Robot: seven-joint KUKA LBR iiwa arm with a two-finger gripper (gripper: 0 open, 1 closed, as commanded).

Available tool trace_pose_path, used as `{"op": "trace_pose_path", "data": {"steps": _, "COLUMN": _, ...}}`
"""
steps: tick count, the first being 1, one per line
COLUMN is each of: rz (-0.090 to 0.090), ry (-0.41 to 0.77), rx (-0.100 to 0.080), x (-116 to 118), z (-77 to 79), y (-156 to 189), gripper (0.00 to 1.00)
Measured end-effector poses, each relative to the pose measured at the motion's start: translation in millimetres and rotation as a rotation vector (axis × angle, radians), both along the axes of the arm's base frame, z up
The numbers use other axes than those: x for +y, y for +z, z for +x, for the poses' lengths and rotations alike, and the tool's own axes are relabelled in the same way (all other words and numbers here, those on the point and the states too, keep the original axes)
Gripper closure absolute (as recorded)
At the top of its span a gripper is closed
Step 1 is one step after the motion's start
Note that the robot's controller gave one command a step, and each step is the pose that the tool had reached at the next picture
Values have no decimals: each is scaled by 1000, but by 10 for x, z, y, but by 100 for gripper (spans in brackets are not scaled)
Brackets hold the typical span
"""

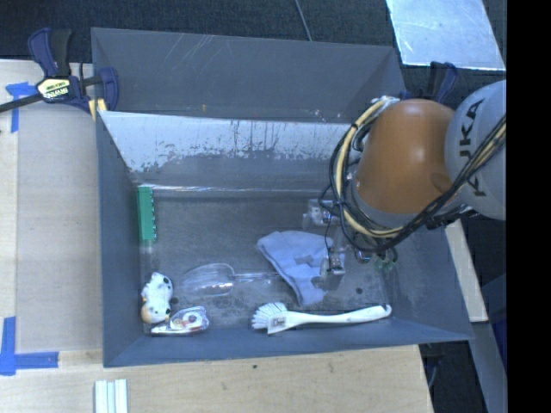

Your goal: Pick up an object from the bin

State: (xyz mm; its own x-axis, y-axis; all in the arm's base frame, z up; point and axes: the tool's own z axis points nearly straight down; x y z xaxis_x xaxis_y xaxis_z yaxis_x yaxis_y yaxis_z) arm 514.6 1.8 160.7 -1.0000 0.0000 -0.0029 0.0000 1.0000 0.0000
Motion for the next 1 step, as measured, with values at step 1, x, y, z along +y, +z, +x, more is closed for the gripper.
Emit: {"op": "trace_pose_path", "data": {"steps": 1, "rz": 1, "ry": -27, "rx": 3, "x": 19, "z": 200, "y": -640, "gripper": 0}}
